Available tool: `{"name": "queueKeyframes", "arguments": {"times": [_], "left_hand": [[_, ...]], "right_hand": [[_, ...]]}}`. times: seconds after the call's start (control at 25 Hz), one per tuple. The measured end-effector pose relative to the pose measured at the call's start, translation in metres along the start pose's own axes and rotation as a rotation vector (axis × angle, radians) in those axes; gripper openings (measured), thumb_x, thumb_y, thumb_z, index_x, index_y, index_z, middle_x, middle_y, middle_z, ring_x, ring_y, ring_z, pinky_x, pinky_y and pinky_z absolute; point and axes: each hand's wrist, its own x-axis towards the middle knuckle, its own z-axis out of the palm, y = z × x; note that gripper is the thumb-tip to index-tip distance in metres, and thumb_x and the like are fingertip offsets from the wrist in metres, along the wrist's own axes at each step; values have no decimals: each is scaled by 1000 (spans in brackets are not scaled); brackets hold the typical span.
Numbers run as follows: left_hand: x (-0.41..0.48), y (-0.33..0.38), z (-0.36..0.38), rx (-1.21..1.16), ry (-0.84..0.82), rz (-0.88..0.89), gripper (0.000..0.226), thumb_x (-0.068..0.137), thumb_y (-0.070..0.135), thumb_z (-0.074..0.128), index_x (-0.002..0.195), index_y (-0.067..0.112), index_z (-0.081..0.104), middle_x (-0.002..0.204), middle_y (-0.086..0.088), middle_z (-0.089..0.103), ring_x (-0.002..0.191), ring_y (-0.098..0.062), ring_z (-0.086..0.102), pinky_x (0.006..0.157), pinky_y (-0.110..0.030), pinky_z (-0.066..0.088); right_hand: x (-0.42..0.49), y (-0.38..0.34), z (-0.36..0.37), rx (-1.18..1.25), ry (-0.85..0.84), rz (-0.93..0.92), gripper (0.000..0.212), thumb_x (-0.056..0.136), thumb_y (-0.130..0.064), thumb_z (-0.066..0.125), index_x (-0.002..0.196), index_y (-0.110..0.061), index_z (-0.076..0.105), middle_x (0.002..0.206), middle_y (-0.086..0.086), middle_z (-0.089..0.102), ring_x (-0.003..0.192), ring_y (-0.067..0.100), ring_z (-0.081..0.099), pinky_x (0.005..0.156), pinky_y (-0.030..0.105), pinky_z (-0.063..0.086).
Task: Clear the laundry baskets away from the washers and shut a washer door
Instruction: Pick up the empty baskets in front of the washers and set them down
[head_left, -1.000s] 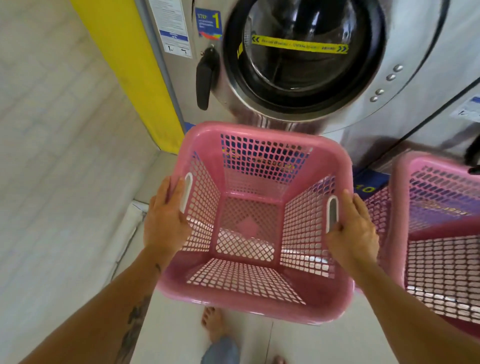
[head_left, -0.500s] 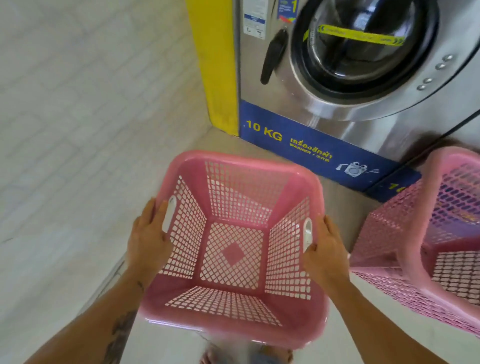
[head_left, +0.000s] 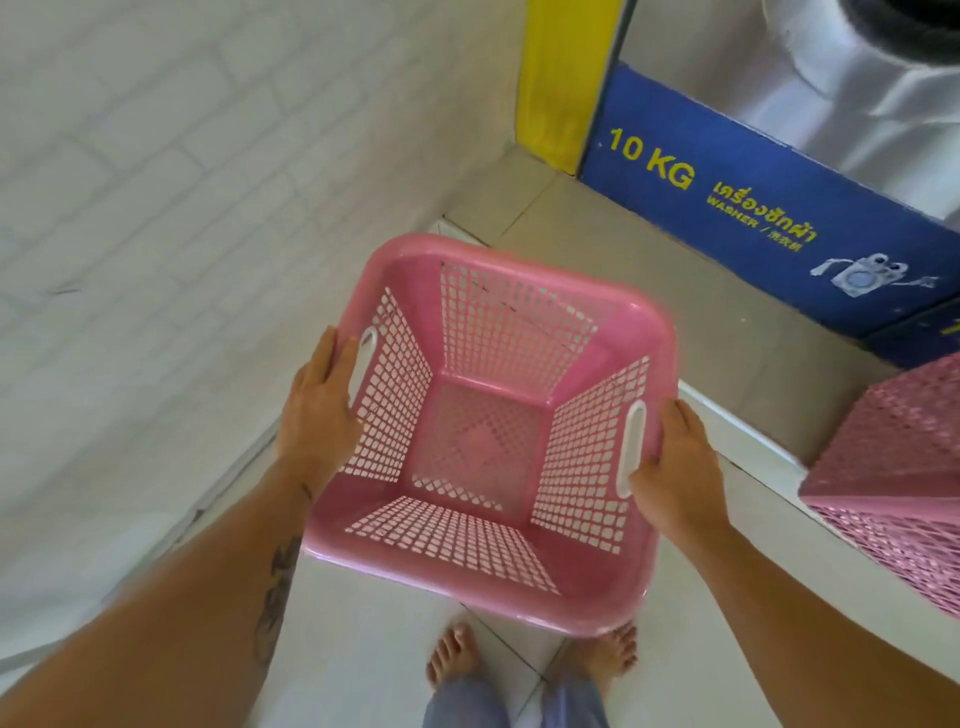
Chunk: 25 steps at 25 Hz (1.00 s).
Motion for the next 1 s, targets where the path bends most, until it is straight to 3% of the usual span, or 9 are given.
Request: {"name": "queueKeyframes", "arguments": {"times": [0.12, 0.2, 0.28, 0.4, 0.52, 0.6, 0.76, 0.88, 1.0], "left_hand": [[2, -6, -4, -21, -109, -93, 92, 76, 3, 65, 152, 24, 18, 161, -5, 15, 139, -35, 32, 108, -46, 40], [4, 5, -23, -42, -163, -134, 87, 73, 4, 61, 149, 25, 25, 155, -4, 28, 133, -34, 41, 102, -45, 46], [3, 30, -52, -137, -120, -166, 67, 75, 5, 56, 138, 24, 46, 142, -3, 48, 118, -30, 55, 92, -40, 53], [-15, 89, -100, -437, -30, -145, 44, 83, 1, 49, 107, 33, 67, 120, 10, 63, 81, -8, 67, 68, -15, 56], [-40, 157, -146, -574, -63, -21, 36, 88, -1, 48, 104, 25, 68, 107, 9, 65, 67, -3, 64, 49, -12, 51], [-57, 200, -175, -553, -119, 76, 32, 90, 1, 49, 110, 19, 66, 105, 9, 65, 74, 0, 62, 50, -11, 49], [-79, 282, -211, -583, -173, 233, 31, 87, 3, 51, 109, 17, 67, 101, 5, 70, 89, -7, 64, 84, -23, 51], [-93, 352, -217, -595, -172, 326, 31, 83, -2, 53, 103, 14, 70, 96, -2, 73, 85, -14, 65, 88, -32, 51], [-106, 426, -202, -569, -188, 403, 32, 81, -4, 54, 100, 15, 71, 94, -2, 73, 85, -18, 67, 87, -35, 52]], "right_hand": [[-5, -3, 9, -8, -35, -21, 56, 82, -5, 61, 133, -21, 42, 131, -3, 47, 73, 2, 51, 48, 11, 32], [-11, -12, -1, 21, -77, 9, 53, 80, -5, 58, 128, -24, 47, 122, -5, 51, 75, 1, 55, 50, 14, 41], [-23, -25, -25, 26, -108, 2, 47, 81, -12, 59, 125, -28, 51, 117, -9, 53, 96, 11, 62, 69, 26, 52], [-47, -40, -73, 55, -138, 41, 54, 89, -21, 59, 141, -24, 45, 136, -8, 46, 133, 17, 42, 103, 35, 37], [-76, -40, -133, 32, -123, 78, 62, 90, -21, 57, 149, -20, 35, 157, -1, 32, 144, 19, 30, 118, 36, 25], [-99, -33, -183, 20, -76, 92, 58, 89, -19, 60, 144, -17, 42, 150, 4, 42, 136, 23, 40, 112, 35, 32], [-139, -9, -277, 27, 3, 133, 47, 86, -23, 59, 133, -19, 53, 136, 5, 53, 124, 27, 51, 105, 38, 41], [-154, 43, -333, 90, 62, 176, 29, 74, -32, 47, 98, -31, 63, 113, 8, 66, 105, 30, 62, 89, 41, 51], [-169, 95, -389, 128, 137, 190, 35, 81, -16, 53, 111, -31, 64, 104, -4, 68, 88, 19, 65, 70, 25, 52]]}}
